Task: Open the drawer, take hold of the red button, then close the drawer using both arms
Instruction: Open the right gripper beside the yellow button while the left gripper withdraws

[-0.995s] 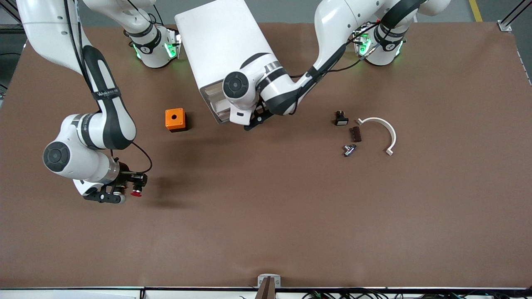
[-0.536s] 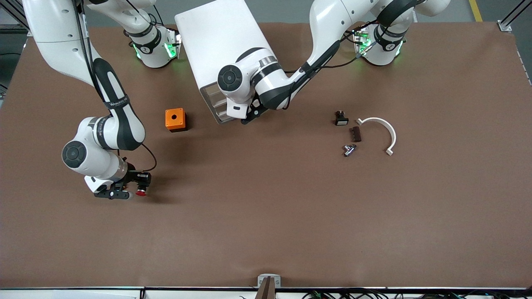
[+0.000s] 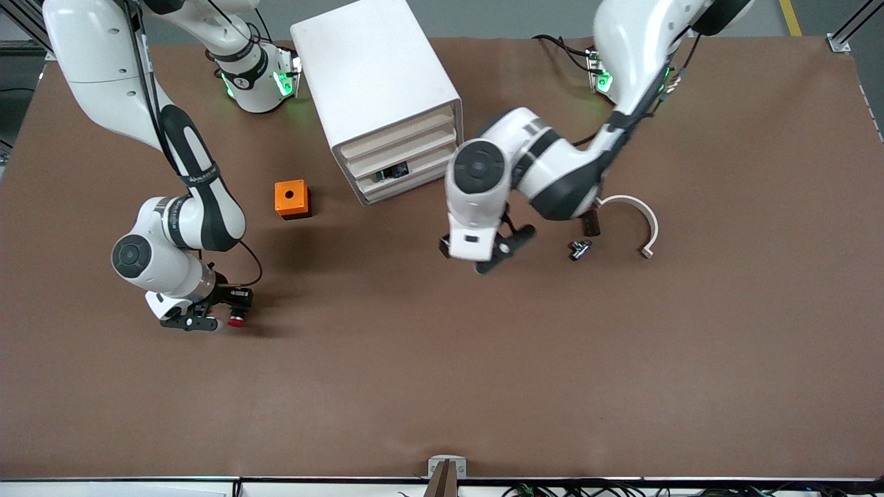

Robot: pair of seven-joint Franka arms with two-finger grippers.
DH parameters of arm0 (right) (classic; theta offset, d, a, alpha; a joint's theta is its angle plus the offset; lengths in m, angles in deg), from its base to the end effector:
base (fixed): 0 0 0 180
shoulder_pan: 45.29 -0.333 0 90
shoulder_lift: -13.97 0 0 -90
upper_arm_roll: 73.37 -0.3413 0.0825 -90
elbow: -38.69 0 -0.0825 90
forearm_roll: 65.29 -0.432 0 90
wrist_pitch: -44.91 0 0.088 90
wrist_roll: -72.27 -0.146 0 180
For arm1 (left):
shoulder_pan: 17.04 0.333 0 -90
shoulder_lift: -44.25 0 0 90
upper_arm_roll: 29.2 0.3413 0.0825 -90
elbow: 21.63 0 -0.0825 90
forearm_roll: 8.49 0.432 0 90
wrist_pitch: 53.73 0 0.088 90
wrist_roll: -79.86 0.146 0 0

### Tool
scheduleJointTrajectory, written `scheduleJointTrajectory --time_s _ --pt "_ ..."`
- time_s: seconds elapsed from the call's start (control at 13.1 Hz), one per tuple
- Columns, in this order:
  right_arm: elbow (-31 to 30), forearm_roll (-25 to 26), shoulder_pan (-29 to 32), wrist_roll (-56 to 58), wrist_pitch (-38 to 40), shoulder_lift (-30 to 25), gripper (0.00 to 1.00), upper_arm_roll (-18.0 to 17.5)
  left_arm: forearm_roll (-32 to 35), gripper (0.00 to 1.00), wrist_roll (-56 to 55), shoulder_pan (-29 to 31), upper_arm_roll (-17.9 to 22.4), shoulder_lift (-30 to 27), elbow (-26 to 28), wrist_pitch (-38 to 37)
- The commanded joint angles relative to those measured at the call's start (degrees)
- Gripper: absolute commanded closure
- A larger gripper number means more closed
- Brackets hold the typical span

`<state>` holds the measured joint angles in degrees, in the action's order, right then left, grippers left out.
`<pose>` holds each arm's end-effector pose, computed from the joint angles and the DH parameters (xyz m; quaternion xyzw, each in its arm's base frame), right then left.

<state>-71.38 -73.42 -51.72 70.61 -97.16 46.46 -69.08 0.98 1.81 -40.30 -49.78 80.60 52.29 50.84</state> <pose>0.6676 0.0278 0.1380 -0.9987 0.0461 0.0034 0.0232 0.6093 -0.4808 0.3538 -0.9533 -0.2994 0.0381 0.0138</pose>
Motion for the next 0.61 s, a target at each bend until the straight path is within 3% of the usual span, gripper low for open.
scheduleJointTrajectory --time_s 0.0,0.23,0.54 --pt "3.5 0.0 2.7 0.6 4.5 -0.8 0.00 -1.2 1.4 0.00 5.3 5.7 -0.4 -4.6 1.7 -0.2" --pt "11.4 -0.1 4.7 0.6 17.3 -3.0 0.00 -1.2 1.4 0.00 16.9 13.3 -0.5 -8.6 1.7 -2.4" --pt "12.1 0.0 6.8 7.4 19.3 -9.1 0.00 -1.2 1.3 0.00 30.9 21.2 -0.5 -15.1 1.7 -9.3"
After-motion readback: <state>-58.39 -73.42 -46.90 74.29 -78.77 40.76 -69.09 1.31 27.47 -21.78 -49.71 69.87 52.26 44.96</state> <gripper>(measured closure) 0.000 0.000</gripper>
